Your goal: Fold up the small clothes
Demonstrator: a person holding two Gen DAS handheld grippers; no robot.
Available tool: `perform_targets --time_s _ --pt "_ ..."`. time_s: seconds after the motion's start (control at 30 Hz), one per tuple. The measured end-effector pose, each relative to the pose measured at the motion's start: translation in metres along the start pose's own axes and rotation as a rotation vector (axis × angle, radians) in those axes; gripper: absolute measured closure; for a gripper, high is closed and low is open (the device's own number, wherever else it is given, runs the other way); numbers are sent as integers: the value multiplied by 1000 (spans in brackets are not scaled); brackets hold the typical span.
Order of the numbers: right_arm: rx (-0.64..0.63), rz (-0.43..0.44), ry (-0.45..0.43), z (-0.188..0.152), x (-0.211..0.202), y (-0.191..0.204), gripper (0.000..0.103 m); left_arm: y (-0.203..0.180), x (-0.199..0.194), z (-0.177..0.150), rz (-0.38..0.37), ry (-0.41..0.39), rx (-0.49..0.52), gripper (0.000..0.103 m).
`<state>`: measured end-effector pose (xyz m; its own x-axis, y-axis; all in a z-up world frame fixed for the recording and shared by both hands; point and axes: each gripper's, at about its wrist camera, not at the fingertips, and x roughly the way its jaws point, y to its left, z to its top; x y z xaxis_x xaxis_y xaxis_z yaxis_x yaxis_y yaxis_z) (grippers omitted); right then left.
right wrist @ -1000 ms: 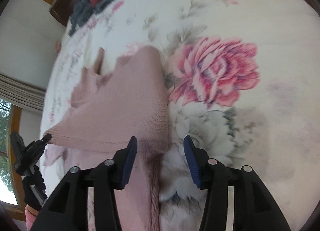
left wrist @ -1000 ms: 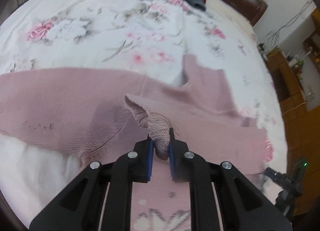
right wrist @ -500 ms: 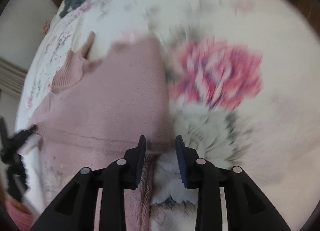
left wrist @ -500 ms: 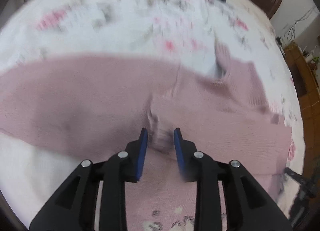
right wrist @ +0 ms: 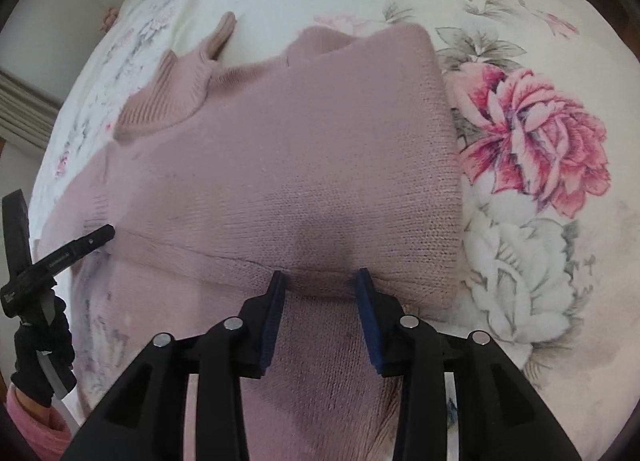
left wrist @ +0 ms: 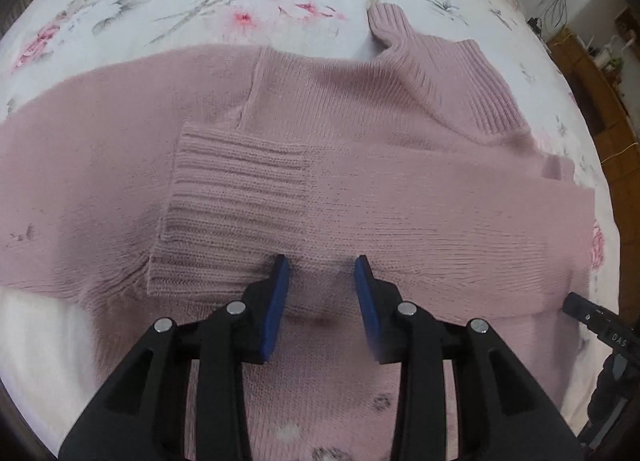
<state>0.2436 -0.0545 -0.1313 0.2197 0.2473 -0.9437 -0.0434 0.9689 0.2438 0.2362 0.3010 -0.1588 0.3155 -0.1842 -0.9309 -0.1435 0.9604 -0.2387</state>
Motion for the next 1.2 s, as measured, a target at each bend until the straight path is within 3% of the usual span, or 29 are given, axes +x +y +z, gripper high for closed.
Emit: perform_targets --time_s 0.27,0.37,0.4,0.47,0.63,0.8,0.87,1.0,1.2 --pt "8 -28 -5 4 -1 16 65 5 -15 0 -16 -9 -25 69" --pt "-44 13 -63 -3 -30 35 54 26 -55 -5 -57 -91 -54 64" --pt "-63 19 -71 -6 -35 44 47 42 -70 -9 -60 -120 -78 60" --pt "-102 40 -71 -14 -41 63 46 75 -93 -17 -45 -156 -128 58" --pt "-162 146 -4 -35 -28 111 46 194 -134 -43 98 -193 -302 58" --pt "-246 130 24 -56 -9 150 46 318 -164 -71 185 -251 -554 58" --pt "-263 128 35 -62 -4 153 46 351 -170 -75 206 -282 -612 58" --pt "-261 117 57 -66 9 158 46 394 -174 -72 147 -345 -695 58" --pt "-223 84 84 -68 29 151 47 420 -171 -50 89 -404 -761 58"
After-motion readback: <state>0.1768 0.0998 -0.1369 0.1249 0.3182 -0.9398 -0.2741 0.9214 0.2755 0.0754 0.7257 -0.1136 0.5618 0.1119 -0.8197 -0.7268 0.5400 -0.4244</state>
